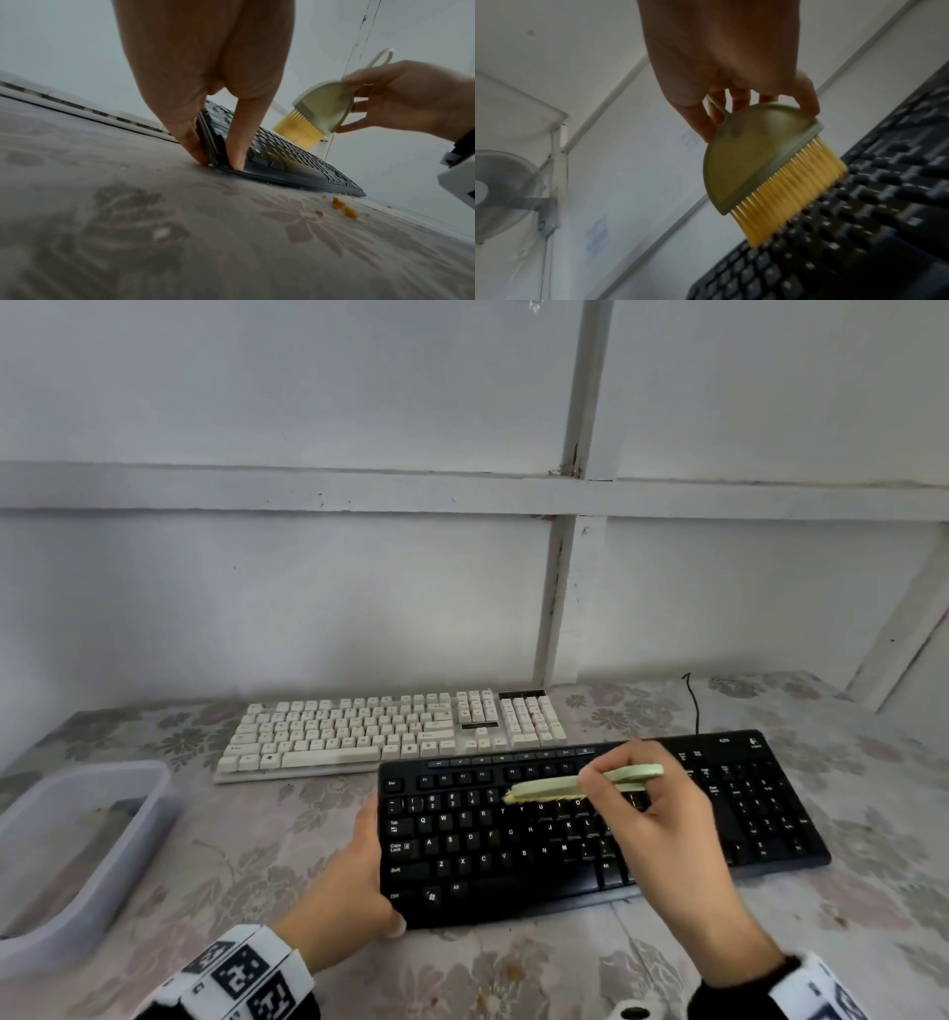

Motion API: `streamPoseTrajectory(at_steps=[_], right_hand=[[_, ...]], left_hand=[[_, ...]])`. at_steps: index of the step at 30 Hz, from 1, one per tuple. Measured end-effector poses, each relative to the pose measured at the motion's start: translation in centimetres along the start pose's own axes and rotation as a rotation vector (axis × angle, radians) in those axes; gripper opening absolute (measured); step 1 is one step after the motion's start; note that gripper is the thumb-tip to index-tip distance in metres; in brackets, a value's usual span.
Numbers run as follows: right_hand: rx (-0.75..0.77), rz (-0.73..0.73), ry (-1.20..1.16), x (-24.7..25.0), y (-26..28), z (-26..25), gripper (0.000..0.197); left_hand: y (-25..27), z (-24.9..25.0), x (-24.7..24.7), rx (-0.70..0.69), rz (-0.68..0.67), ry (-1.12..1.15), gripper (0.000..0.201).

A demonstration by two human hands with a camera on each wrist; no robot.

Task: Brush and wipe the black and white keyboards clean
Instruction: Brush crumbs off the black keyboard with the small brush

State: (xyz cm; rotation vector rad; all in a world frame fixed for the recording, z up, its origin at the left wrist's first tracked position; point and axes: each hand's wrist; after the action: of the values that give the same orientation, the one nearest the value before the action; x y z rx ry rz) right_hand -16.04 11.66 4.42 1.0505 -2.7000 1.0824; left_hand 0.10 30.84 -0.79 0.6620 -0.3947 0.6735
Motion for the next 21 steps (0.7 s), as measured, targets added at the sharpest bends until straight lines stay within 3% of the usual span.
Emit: streamPoseTrajectory(at_steps=[3, 7, 12, 18, 21], right_hand=[[-0.042, -0.019, 0.08, 1.5, 0.1, 1.9, 0.014], [0.02, 0.08, 0.284, 4.0, -0.6, 2.1, 0.022], [-0.026, -0.015, -0.009, 2.4, 0.0, 1.0, 0.014], [-0.033, 0.101, 0.194, 5.6, -0.9, 2.6, 0.018], [-0.082, 0.074, 0.013, 5.8, -0.8, 2.5, 0.013]], left_hand=[[-0.1, 0.0, 0.0, 0.001, 0.006, 0.006, 0.113], [-0.5, -0.3, -0.1, -0.004, 0.014, 0.022, 0.116], [-0.5, -0.4, -0.1, 0.0, 0.018, 0.03, 0.116], [-0.7, -0.6, -0.2, -0.044, 0.013, 0.059, 0.114], [-1.1, -1.0, -0.1, -0.062, 0.018, 0.079, 0.114]])
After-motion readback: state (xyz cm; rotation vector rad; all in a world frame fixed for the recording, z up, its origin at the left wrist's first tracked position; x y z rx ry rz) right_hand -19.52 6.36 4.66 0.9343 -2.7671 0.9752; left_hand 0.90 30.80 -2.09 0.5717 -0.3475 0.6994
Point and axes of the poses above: each hand's wrist, its own y-axis away from the middle knuckle, its own x-axis out of the back of the hand, z = x × y, and after that the axes turned 13 degrees about x, right-handed
